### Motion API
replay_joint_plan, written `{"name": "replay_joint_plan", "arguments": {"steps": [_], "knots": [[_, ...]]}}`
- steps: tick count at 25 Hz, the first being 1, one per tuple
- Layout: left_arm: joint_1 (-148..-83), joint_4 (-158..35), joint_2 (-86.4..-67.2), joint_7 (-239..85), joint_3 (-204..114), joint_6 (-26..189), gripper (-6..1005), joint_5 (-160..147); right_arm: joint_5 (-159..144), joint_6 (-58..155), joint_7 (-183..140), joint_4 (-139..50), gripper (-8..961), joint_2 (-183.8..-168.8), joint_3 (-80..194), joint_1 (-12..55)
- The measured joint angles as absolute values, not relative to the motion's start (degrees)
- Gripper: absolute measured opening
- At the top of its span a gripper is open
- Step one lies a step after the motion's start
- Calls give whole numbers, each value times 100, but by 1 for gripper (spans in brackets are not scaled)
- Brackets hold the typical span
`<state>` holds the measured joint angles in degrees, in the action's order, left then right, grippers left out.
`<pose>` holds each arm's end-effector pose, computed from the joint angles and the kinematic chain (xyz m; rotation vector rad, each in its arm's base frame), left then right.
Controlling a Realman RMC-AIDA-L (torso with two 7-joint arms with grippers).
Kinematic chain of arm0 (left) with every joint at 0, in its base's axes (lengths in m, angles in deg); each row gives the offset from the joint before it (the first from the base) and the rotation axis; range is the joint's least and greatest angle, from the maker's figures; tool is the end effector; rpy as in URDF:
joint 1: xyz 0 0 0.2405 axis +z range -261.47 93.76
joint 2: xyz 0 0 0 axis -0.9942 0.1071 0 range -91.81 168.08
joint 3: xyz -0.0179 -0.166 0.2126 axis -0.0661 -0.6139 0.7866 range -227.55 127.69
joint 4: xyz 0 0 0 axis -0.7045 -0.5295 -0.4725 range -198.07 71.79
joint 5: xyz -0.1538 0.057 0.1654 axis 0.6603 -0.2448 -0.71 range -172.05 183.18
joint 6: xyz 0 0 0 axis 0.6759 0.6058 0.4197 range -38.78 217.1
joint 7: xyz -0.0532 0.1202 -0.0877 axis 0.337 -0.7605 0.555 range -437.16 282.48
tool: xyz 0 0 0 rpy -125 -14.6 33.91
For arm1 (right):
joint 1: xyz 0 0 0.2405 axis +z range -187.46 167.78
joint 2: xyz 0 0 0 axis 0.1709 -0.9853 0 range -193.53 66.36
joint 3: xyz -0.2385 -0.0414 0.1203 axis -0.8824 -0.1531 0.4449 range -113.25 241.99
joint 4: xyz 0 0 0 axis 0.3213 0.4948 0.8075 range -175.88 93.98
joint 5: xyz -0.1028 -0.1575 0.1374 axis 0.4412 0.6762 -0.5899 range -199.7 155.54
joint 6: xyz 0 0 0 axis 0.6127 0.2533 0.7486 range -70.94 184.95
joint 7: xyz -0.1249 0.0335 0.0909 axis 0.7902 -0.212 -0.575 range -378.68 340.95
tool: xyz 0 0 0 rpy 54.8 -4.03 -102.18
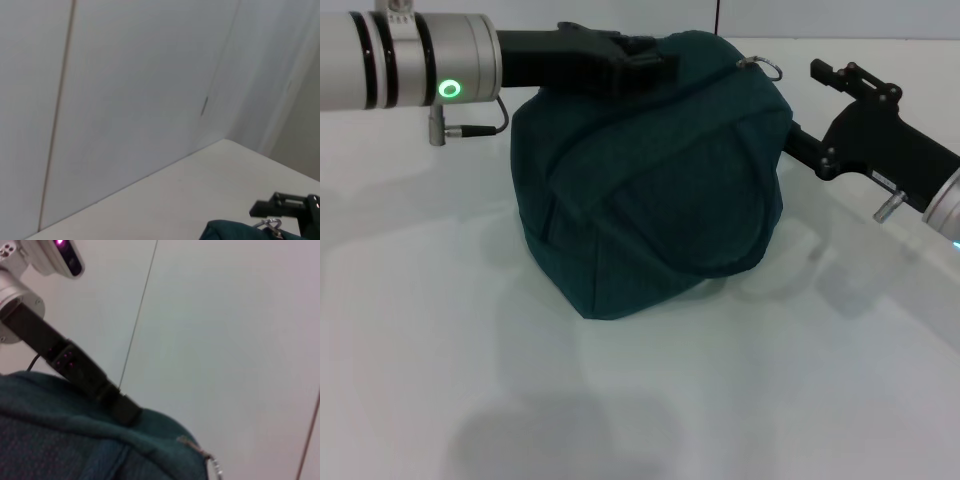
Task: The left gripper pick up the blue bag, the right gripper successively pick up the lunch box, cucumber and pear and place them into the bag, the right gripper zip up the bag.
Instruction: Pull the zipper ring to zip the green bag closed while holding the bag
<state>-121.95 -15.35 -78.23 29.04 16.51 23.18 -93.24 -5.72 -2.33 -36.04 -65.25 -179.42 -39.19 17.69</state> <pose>-0.1746 0.4485 -0.0192 -2.6151 -0.7379 -0.6528 0.2568 0.3955 -0.0643 -2.1442 0.0503 0.7321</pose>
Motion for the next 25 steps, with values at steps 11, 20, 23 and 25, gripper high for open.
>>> {"name": "replay_joint_plan", "arguments": {"steps": [11, 20, 23, 25], "knots": [[-12142, -1554, -7939, 2487, 1660, 2190, 156, -9366, -623, -514, -3629, -6547, 576, -17940, -3437, 1546], [-12138, -1536, -7991, 2369, 1638, 2113, 59, -9346, -571, -420, -3629, -6506, 570, -17948, -3697, 1690], [-12138, -1534, -7991, 2348, 1627, 2112, 59, -9335, -570, -368, -3607, -6533, 567, -17949, -3788, 1696], [-12138, -1533, -7991, 2335, 1623, 2114, 59, -9328, -569, -360, -3599, -6537, 566, -17949, -3820, 1682]]}}
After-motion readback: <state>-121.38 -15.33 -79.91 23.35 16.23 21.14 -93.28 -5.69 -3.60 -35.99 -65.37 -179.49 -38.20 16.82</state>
